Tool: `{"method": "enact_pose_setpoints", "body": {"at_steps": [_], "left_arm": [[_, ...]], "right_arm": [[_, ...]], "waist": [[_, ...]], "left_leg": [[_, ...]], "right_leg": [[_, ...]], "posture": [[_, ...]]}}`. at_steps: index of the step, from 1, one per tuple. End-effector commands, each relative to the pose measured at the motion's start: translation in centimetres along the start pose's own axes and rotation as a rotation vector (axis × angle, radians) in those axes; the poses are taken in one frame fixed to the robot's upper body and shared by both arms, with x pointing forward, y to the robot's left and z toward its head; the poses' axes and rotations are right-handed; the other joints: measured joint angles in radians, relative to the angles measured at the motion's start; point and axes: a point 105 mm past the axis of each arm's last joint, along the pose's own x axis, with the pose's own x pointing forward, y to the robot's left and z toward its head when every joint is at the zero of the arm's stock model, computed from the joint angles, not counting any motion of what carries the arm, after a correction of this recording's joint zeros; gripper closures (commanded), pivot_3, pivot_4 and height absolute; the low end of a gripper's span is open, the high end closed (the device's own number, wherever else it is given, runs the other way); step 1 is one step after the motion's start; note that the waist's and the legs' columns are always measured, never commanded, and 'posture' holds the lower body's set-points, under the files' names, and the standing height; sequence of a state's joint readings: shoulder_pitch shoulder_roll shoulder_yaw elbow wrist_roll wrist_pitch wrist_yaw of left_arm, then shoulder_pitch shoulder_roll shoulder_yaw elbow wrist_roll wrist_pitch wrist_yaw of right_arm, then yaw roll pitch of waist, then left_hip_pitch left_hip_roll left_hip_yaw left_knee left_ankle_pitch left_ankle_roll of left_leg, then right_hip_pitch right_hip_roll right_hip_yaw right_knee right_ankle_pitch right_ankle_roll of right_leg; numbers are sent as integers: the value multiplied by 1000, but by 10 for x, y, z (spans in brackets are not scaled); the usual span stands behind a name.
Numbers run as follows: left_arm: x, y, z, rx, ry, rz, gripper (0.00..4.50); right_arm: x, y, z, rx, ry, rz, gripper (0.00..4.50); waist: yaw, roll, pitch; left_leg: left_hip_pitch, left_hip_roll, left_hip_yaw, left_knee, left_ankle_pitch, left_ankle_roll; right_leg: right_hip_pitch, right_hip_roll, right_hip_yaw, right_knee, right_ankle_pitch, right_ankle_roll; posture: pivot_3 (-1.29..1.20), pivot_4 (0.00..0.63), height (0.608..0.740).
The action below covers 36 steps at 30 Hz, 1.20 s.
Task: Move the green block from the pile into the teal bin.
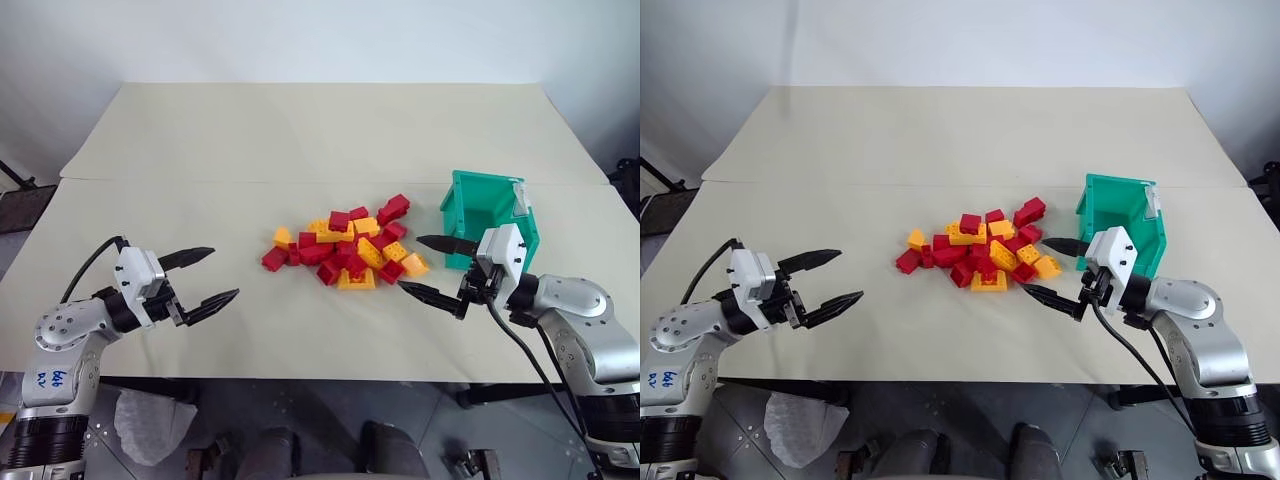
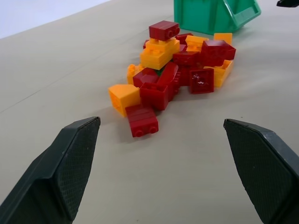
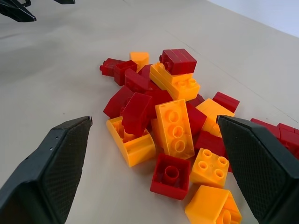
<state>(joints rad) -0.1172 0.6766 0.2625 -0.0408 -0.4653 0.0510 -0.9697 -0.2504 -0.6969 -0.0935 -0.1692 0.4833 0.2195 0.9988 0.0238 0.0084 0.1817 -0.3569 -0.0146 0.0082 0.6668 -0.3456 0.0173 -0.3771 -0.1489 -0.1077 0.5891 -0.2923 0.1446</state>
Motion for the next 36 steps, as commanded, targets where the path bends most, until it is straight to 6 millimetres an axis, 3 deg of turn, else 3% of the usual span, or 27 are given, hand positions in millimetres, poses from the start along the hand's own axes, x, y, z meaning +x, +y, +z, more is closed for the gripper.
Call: {"method": "enact_pose_setpoints", "body": {"at_steps": [1, 8, 11, 15, 18, 22, 24, 29, 36], "left_arm": [[2, 7, 15, 63, -42, 39, 0], [1, 4, 17, 13, -62, 9, 0], [-2, 4, 16, -7, -67, 16, 0], [-7, 3, 8, -28, -44, 17, 0], [-13, 0, -5, -42, -9, 34, 0], [-9, -3, -4, -45, -27, 41, 0], [-4, -5, -2, -40, -43, 40, 0], [4, -7, 6, -26, -77, 37, 0], [16, -8, 16, -5, -121, 35, 0]], "right_arm": [[-7, -1, 4, -30, 8, 0, 25], [-4, 4, 5, 4, -14, 16, 25], [9, 6, 12, 40, -39, 28, 613], [31, 9, 18, 56, -7, 62, 1926], [69, 13, 19, 116, 51, 115, 3105], [105, 7, 19, 109, 98, 110, 4424], [122, 3, 19, 117, 136, 109, 4470], [144, -5, 17, 93, 208, 103, 4470], [161, -29, 5, 24, 265, 4, 4470]], "waist": [[0, 0, 0], [-3, 0, 0], [-4, 0, 0], [-8, 0, 0], [-19, 1, 0], [-25, 1, 1], [-26, 1, 1], [-28, 1, 1], [-40, 1, 1]], "left_leg": [[0, 0, 0, 0, 0, 0], [0, 0, 0, 0, 0, 0], [0, 0, 0, 0, 0, 0], [0, 1, 1, 1, 0, 0], [0, 1, 0, 1, 0, 0], [-2, 1, -1, 0, 0, -1], [-3, 0, -1, 1, 0, -1], [-15, -1, -2, 7, -1, -1], [-15, -4, -1, 10, -1, -1]], "right_leg": [[0, 0, 0, 0, 0, 0], [0, 0, 0, 0, 0, 0], [0, 0, 0, 0, 0, 0], [0, 0, 0, 0, 0, 0], [-1, 0, 0, 1, 0, 0], [-3, 0, 0, 2, 0, 0], [-5, 0, 0, 3, 0, 0], [-18, 0, -1, 11, 0, 0], [-17, 0, -2, 14, 0, 0]], "posture": [[0, 150, 740], [0, 150, 740], [0, 150, 740], [0, 150, 740], [0, 150, 740], [0, 150, 740], [0, 150, 740], [0, 150, 740], [0, 150, 740]]}}
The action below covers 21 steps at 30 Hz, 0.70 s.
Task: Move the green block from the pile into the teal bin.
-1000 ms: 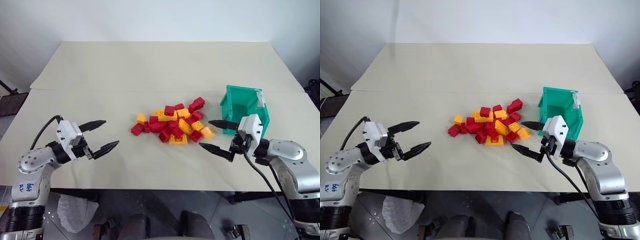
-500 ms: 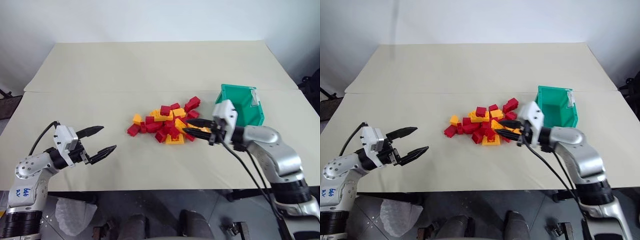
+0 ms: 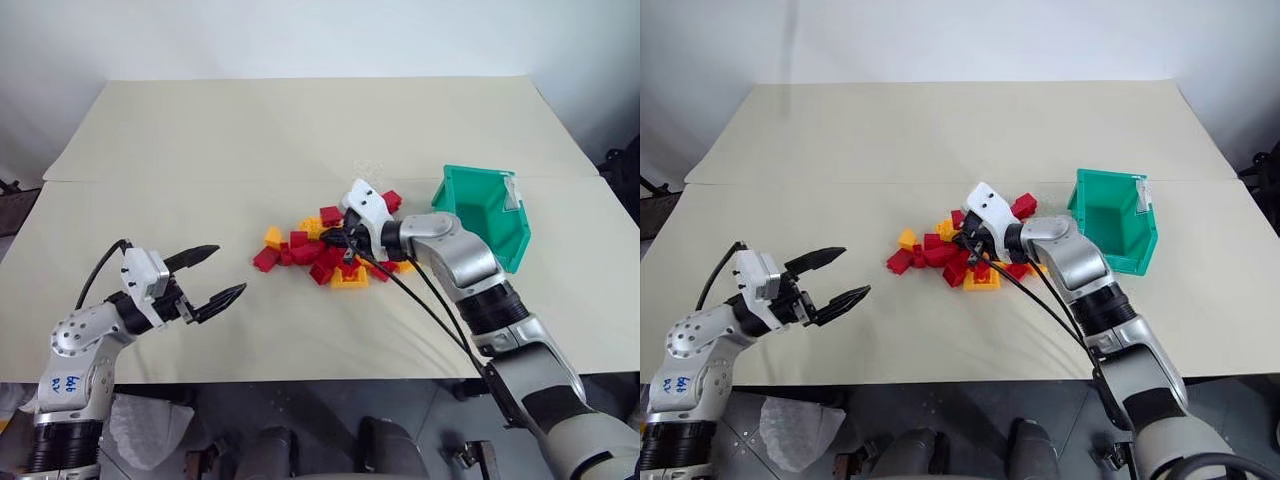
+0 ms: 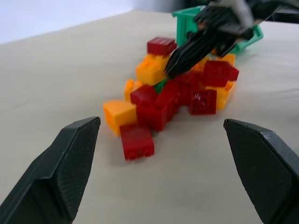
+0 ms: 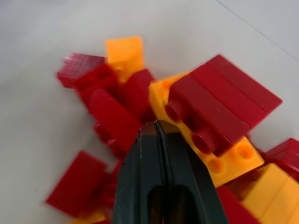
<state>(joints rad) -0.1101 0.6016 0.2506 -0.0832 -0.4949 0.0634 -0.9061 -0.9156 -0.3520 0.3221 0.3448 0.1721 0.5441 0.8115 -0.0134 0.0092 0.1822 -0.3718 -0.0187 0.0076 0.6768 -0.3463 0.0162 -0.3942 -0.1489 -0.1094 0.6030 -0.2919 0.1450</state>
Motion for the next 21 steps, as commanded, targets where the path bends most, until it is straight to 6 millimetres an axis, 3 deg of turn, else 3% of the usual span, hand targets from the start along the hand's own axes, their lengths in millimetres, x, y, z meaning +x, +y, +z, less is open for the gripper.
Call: {"method": "enact_pose_setpoints", "body": {"at_steps": [1, 7, 12, 15, 18, 21], "left_arm": [[7, -3, 13, 47, -41, -10, 0], [13, -7, 13, 43, -57, -9, 0], [18, -8, 13, 40, -67, -14, 0], [20, -7, 14, 39, -73, -14, 0], [20, -6, 14, 35, -78, -9, 0], [20, -5, 14, 34, -78, -9, 0]], "right_arm": [[2, -16, 11, -41, -37, -81, 4470], [6, -30, 13, -42, -37, -123, 4470], [11, -27, 12, -45, -34, -79, 4470], [10, -11, 13, -45, -43, 18, 4470], [7, 12, 0, -54, 13, 132, 4470], [4, 22, -12, -66, 61, 169, 4470]], "waist": [[-5, 0, 0], [-17, 0, 0], [-17, 0, 0], [-16, 0, 0], [-16, 0, 0], [-16, 0, 0]], "left_leg": [[0, 0, 0, 1, 0, 0], [0, 2, 0, 3, 0, 0], [0, 4, 0, 3, 0, 0], [0, 4, 0, 3, 0, 0], [0, 4, 0, 3, 0, 0], [0, 4, 0, 4, 0, 0]], "right_leg": [[0, 0, 0, 1, 0, 0], [0, 0, 1, 3, 0, 0], [0, 0, 1, 3, 0, 0], [0, 0, 2, 3, 0, 0], [0, 0, 1, 3, 0, 0], [0, 0, 1, 3, 0, 0]], "posture": [[0, 150, 740], [0, 150, 740], [0, 150, 740], [0, 150, 740], [0, 150, 740], [0, 150, 740]]}}
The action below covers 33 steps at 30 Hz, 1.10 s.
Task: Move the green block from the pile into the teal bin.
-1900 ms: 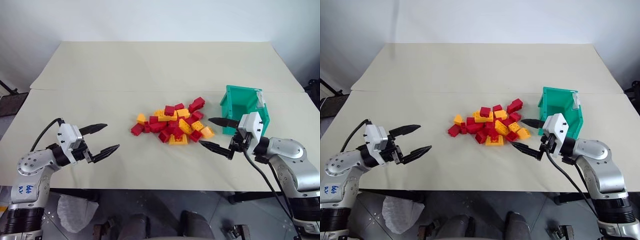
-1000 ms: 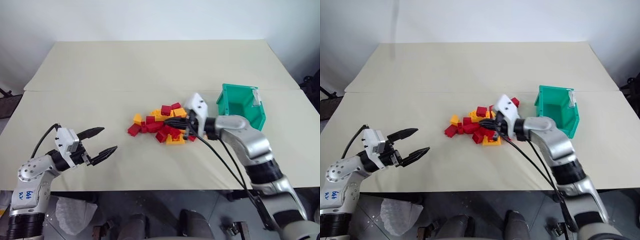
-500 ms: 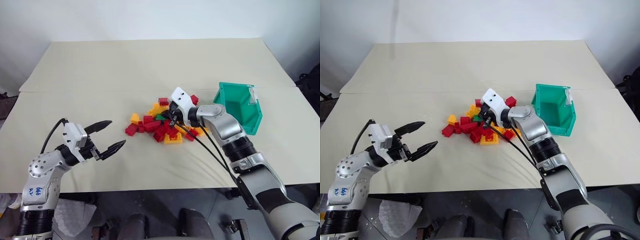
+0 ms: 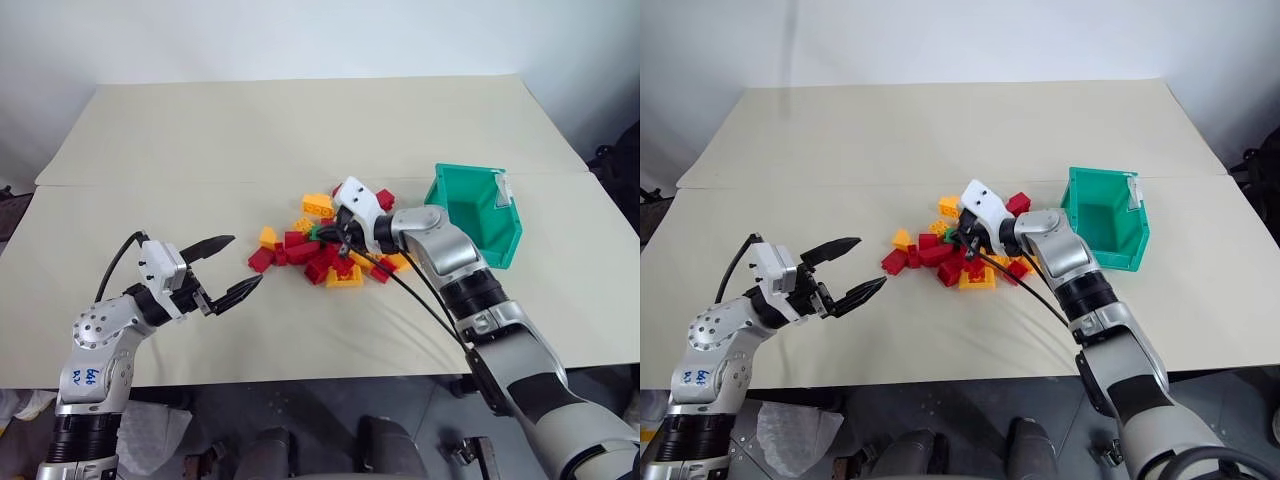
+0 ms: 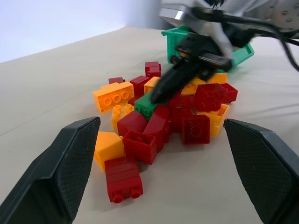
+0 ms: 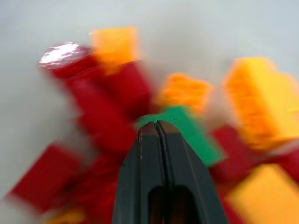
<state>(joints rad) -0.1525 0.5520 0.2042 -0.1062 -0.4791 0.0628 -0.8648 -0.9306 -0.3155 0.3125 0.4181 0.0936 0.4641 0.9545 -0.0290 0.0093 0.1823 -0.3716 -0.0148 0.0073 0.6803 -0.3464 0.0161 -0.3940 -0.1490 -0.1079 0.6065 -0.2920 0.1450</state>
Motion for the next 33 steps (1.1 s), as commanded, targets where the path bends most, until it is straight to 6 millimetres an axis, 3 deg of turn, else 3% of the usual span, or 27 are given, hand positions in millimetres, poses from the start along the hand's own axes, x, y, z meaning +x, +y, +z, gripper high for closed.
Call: {"method": "enact_pose_setpoints", "body": {"at_steps": [1, 6, 10, 14, 22, 33], "left_arm": [[1, 1, 7, 28, -26, 2, 0], [0, 3, 8, 31, -23, 5, 0], [0, 5, 8, 34, -21, 9, 0], [3, 5, 8, 34, -26, 7, 0], [6, 4, 8, 31, -32, 5, 0], [8, -1, 5, 21, -44, 8, 0]], "right_arm": [[-3, 14, -11, -8, 61, 60, 4470], [-22, 12, -4, 13, 59, 82, 4470], [-28, -12, 17, 91, 2, 5, 4306], [-20, -15, 15, 74, 32, 1, 3308], [-4, -22, 13, -18, 98, -15, 608], [3, -32, 6, -34, 133, -16, 608]], "waist": [[0, 0, 0], [4, 0, 0], [1, 0, 0], [-1, 0, 0], [0, 0, 0], [-1, 0, 0]], "left_leg": [[0, 0, 0, 0, 0, 0], [0, 0, 0, 2, 0, 0], [0, 0, 1, 2, 0, 0], [0, 0, 1, 1, 0, 0], [0, 0, 1, 1, 0, 0], [0, 0, 0, 1, 0, 0]], "right_leg": [[0, 0, 0, 0, 0, 0], [1, 0, 0, 0, 0, 0], [0, 0, 1, 1, 0, 0], [0, 0, 1, 1, 0, 0], [0, 0, 1, 1, 0, 0], [0, 0, 1, 1, 0, 0]], "posture": [[0, 150, 740], [0, 150, 740], [0, 150, 740], [0, 150, 740], [0, 150, 740], [0, 150, 740]]}}
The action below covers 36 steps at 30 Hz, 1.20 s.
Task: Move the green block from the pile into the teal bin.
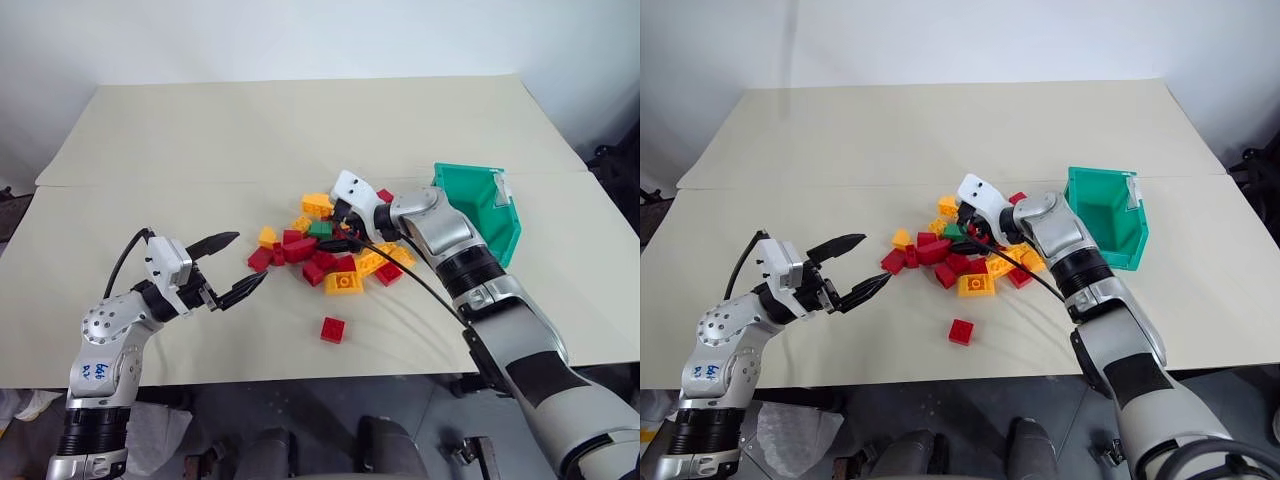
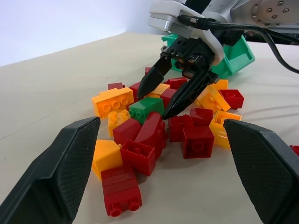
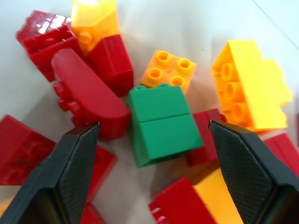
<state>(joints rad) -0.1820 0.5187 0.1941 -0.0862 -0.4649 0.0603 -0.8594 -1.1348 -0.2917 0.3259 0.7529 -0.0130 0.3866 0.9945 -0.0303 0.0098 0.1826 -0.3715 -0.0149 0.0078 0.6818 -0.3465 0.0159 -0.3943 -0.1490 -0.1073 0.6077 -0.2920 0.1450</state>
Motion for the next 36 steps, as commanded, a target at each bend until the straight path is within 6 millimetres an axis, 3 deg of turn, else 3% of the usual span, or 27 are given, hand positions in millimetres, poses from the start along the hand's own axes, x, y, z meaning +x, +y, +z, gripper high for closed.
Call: {"method": "enact_pose_setpoints", "body": {"at_steps": [1, 4, 9, 15, 19, 23, 27, 30, 33, 36], "left_arm": [[0, -1, 6, 31, -23, 3, 0], [2, -1, 6, 33, -28, 3, 0], [2, -2, 6, 34, -33, 1, 0], [2, -3, 6, 30, -35, 5, 0], [2, -4, 5, 26, -34, 5, 0], [2, -5, 5, 23, -31, -3, 0], [7, -6, 6, 19, -30, -38, 0], [16, -9, 9, 12, -42, -75, 0], [35, -20, 26, 9, -99, -163, 0], [46, -24, 35, -3, -129, -206, 0]], "right_arm": [[2, 2, 3, -11, 6, 40, 608], [5, 11, 0, -8, 27, 104, 1216], [6, 11, 5, -13, 18, 109, 2900], [4, 7, 12, -11, -19, 77, 2900], [-12, 3, 30, 0, -143, 61, 2900], [-49, -6, 42, 1, -267, 5, 2900], [-105, -20, 40, 20, -350, -128, 2900], [-148, -30, 17, 64, -317, -270, 2900], [-204, -41, -33, 166, -224, -501, 2900], [-229, -42, -63, 242, -150, -626, 2900]], "waist": [[0, 0, 0], [-1, 0, 0], [-1, 0, 0], [-1, 0, 0], [0, 0, 0], [5, 0, 0], [11, 0, 0], [28, 0, 0], [40, 0, 0], [53, -1, 1]], "left_leg": [[0, 0, 0, 0, 0, 0], [0, 0, 0, 0, 0, 0], [0, 0, 0, 0, 0, 0], [0, 0, 0, 0, 0, 0], [0, 0, 0, 0, 0, 0], [-1, 0, -1, 0, 0, 0], [-1, -1, -1, 0, 0, 0], [-1, -1, 0, 0, 0, 0], [-1, -2, 2, 0, 0, 0], [-2, -4, 4, 0, 0, 1]], "right_leg": [[0, 0, 0, 0, 0, 0], [0, 0, 0, 0, 0, 0], [0, 0, 0, 1, 0, 0], [0, 0, 0, 1, 0, 0], [0, 0, 0, 0, 0, 0], [0, 0, 0, 0, 0, 0], [0, -1, 0, -1, 0, 0], [0, 0, -1, -2, 0, 0], [1, 0, -1, -3, 0, 0], [2, 0, -1, -4, 0, 1]], "posture": [[0, 150, 740], [0, 150, 740], [0, 150, 740], [0, 150, 740], [0, 150, 740], [0, 150, 740], [0, 150, 740], [0, 150, 740], [0, 150, 740], [0, 150, 740]]}}
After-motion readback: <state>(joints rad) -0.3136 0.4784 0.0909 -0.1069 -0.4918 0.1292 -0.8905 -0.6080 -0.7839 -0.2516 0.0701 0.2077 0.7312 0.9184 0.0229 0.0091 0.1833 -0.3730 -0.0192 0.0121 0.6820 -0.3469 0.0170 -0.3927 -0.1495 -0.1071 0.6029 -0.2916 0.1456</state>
